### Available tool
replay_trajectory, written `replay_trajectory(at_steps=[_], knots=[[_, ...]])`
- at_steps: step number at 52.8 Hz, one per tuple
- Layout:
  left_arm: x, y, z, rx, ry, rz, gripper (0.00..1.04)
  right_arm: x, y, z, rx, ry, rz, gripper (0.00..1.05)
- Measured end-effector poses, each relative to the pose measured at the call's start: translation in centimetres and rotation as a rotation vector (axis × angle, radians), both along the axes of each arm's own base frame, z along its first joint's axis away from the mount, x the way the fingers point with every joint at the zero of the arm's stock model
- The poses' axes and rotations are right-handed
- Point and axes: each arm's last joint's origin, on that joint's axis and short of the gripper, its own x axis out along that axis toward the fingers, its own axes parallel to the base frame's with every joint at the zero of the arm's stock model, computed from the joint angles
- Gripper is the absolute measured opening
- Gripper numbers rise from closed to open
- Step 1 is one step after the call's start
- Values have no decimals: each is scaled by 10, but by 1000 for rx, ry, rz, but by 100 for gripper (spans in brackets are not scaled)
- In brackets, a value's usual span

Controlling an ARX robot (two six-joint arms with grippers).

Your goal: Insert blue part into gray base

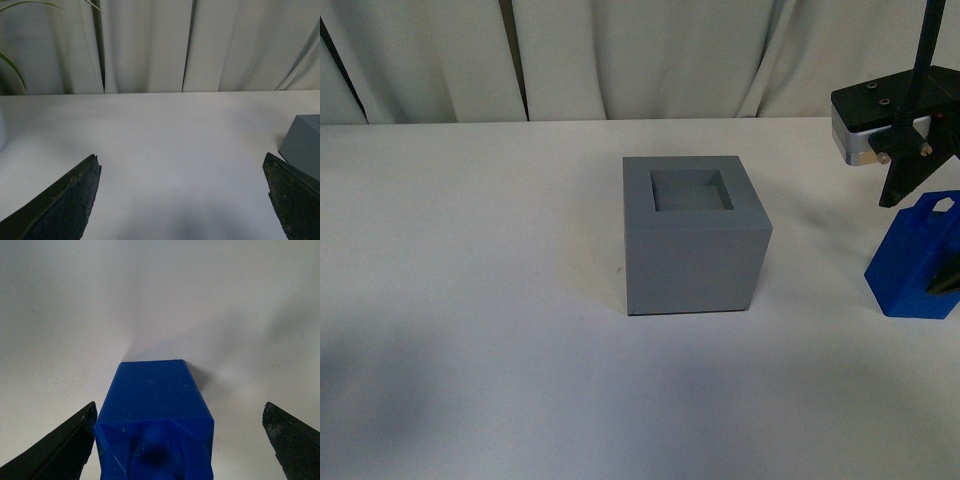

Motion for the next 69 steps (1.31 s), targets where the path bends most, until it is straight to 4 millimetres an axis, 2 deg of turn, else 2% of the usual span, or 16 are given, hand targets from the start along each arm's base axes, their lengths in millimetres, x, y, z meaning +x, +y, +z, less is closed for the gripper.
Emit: replay_trajectory(at_steps=[8,23,27,36,44,55,69], knots=[[0,0,0,0,0,0,99,-1,0,-2,-4,1,0,95],[0,0,0,0,0,0,99,-2,0,-4,1,19,2,55],[0,0,0,0,0,0,99,-3,1,0,10,29,3,48],[0,0,0,0,0,0,99,0,5,15,44,21,8,47],[0,0,0,0,0,0,99,2,14,38,92,-6,16,47],[0,0,0,0,0,0,99,-3,49,78,193,-27,59,47],[0,0,0,0,0,0,99,-6,88,96,239,-107,93,47]])
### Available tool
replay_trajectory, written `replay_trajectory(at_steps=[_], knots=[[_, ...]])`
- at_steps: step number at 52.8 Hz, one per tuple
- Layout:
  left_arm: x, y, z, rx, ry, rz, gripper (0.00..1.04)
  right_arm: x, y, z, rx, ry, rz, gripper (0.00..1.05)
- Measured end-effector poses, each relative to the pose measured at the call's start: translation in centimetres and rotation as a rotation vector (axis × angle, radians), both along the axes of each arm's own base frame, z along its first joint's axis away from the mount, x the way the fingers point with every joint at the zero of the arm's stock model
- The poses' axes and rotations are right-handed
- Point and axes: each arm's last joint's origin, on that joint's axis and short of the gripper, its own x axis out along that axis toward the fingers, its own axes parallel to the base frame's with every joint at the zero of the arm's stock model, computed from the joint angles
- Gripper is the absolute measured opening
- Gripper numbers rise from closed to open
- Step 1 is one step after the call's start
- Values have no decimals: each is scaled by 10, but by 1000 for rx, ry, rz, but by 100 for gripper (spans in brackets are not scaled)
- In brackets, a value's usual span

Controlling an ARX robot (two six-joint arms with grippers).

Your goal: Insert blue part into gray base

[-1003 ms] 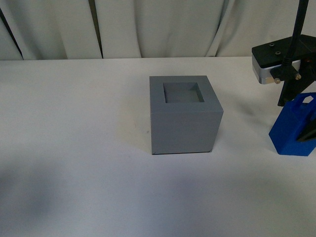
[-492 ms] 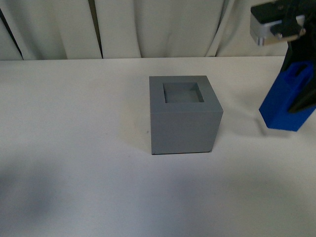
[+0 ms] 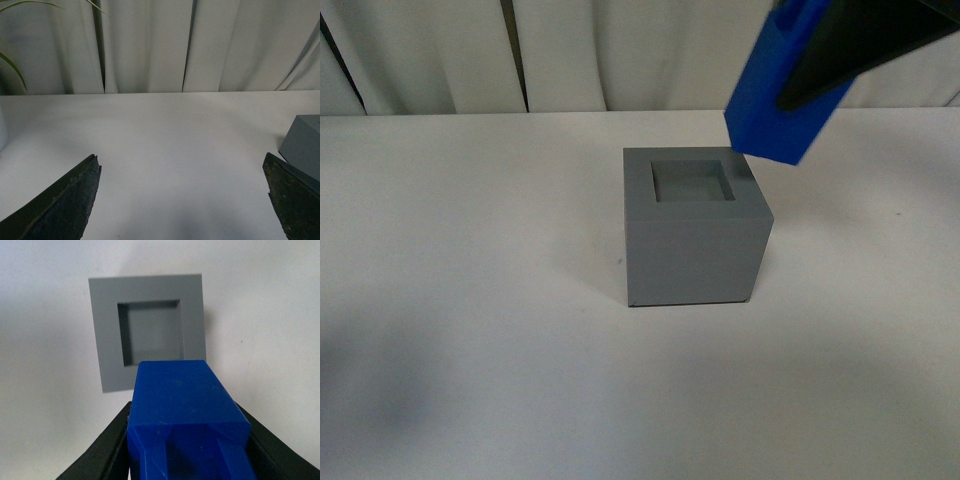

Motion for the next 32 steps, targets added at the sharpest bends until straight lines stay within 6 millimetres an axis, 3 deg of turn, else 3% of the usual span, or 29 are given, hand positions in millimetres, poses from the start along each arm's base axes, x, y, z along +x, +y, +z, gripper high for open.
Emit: replay_trajectory(at_steps=[18,32], knots=[[0,0,0,0,0,0,99,-6,37,-7,-24,10,32,47],[0,0,0,0,0,0,99,-3,52,-8,-51,-6,46,47]])
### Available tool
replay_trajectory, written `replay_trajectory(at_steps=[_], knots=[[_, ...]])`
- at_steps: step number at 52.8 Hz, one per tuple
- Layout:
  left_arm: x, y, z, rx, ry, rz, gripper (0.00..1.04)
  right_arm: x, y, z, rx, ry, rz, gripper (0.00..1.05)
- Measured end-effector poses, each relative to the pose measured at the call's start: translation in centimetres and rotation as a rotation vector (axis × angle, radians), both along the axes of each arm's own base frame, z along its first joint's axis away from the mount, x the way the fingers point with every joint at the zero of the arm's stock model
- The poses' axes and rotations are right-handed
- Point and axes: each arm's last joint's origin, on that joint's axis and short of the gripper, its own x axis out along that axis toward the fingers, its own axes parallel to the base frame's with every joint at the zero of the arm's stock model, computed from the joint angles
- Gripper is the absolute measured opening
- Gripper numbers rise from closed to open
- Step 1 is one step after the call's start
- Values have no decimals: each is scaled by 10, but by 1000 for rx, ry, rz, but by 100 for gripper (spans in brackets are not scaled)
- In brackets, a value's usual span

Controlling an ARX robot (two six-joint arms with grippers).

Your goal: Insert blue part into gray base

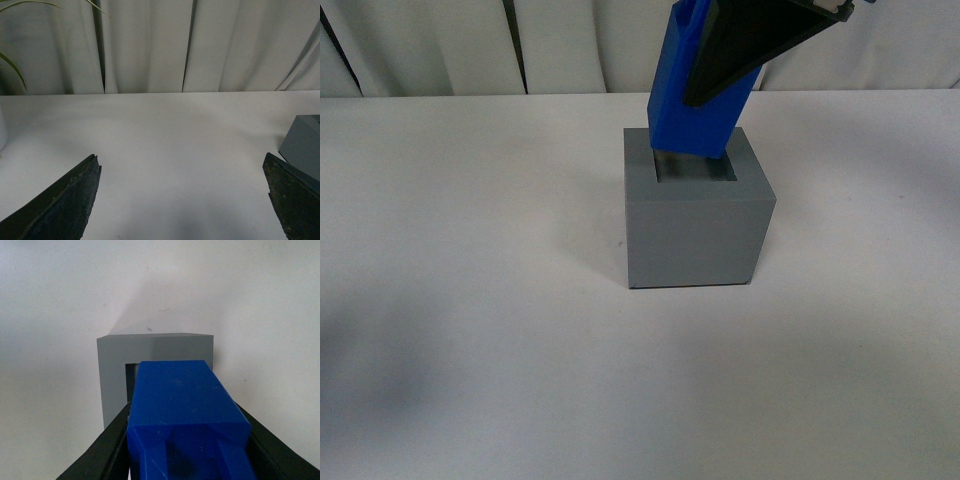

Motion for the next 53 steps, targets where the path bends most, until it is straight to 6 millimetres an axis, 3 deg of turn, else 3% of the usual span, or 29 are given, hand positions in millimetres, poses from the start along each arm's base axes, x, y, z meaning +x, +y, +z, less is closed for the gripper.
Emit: replay_trajectory(at_steps=[21,53], knots=[[0,0,0,0,0,0,99,7,4,-13,-29,17,-7,47],[0,0,0,0,0,0,99,7,8,-12,-61,41,-5,47]])
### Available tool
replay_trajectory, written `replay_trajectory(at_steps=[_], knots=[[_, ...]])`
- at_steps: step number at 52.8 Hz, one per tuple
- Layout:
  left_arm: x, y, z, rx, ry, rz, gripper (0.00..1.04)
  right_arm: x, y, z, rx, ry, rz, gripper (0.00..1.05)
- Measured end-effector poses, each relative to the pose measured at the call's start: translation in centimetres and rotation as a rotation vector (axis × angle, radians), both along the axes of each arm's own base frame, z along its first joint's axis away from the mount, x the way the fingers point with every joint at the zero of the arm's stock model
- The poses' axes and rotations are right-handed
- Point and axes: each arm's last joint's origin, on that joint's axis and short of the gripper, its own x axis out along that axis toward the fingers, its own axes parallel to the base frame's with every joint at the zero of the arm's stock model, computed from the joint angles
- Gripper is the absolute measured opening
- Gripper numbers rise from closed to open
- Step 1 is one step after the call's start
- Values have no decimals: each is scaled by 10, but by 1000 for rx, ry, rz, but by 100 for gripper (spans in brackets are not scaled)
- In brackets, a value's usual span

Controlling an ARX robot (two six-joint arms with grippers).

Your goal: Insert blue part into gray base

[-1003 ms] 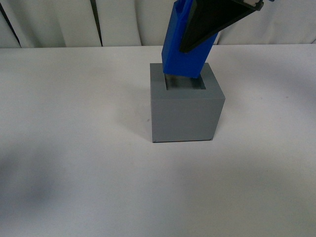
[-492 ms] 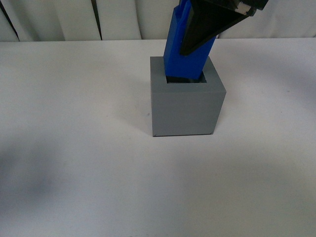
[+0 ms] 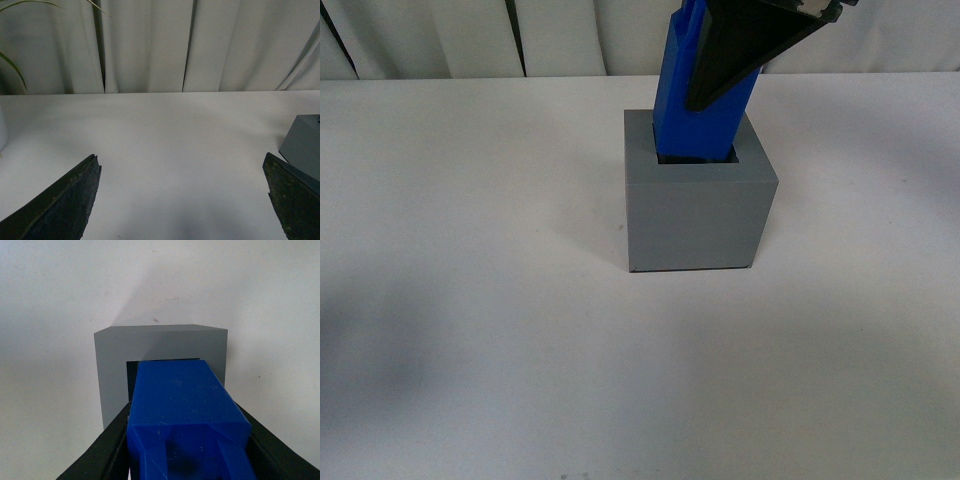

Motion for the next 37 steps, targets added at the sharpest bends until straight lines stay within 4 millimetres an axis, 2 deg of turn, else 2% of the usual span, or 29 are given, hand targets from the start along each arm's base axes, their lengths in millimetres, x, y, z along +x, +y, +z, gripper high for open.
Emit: replay_trajectory(at_steps=[37], knots=[[0,0,0,0,0,0,99,-1,5,-2,-7,-3,14,47]])
